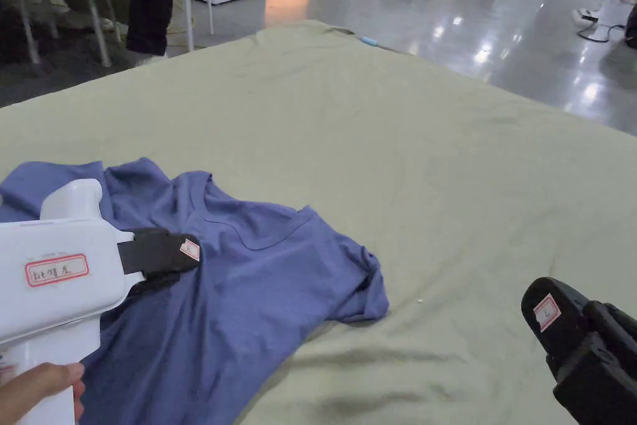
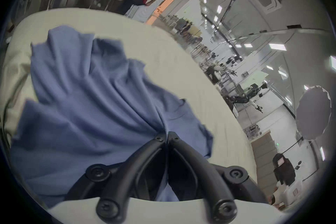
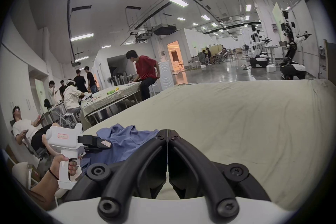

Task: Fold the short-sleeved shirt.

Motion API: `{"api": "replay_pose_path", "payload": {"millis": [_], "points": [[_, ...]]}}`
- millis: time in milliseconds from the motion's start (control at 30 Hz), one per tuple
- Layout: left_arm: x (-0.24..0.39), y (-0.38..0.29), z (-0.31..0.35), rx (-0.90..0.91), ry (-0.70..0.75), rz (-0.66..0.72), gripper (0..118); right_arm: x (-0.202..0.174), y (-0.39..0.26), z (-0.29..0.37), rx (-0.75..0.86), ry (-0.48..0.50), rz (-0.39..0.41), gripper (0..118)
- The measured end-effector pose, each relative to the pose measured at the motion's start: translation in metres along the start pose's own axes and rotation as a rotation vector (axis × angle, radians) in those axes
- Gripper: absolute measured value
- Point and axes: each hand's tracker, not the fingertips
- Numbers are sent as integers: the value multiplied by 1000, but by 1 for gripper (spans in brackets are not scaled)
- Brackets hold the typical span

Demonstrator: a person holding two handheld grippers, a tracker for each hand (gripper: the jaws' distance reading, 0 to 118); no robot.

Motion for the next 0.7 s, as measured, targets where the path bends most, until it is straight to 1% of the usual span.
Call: {"api": "replay_pose_path", "payload": {"millis": [33, 67, 100, 167, 300, 367, 500, 567, 633, 700], "points": [[35, -4, -2, 19, -9, -41, 0, 6, 2, 9, 13, -25, 6, 4], [52, 1, -3, 34, -40, -63, 0, 13, 3, 22, 37, -69, 18, 4], [64, 3, -4, 41, -73, -80, 0, 18, 4, 31, 50, -92, 27, 4], [105, 0, 2, 49, -193, -122, 0, 32, 8, 55, 71, -160, 36, 4], [196, -14, -2, 26, -357, -339, 0, 61, 14, 110, 124, -279, 14, 4], [243, -31, -4, -14, -480, -404, 0, 72, 15, 140, 162, -352, 21, 4], [340, -87, -2, -113, -751, -482, 0, 93, 16, 203, 220, -479, 17, 4], [377, -112, 2, -139, -843, -536, 0, 101, 16, 234, 246, -550, 16, 4], [404, -139, 7, -185, -917, -558, 0, 108, 14, 263, 280, -631, 11, 4], [422, -168, 7, -285, -993, -533, 0, 115, 9, 291, 308, -708, -9, 4]]}}
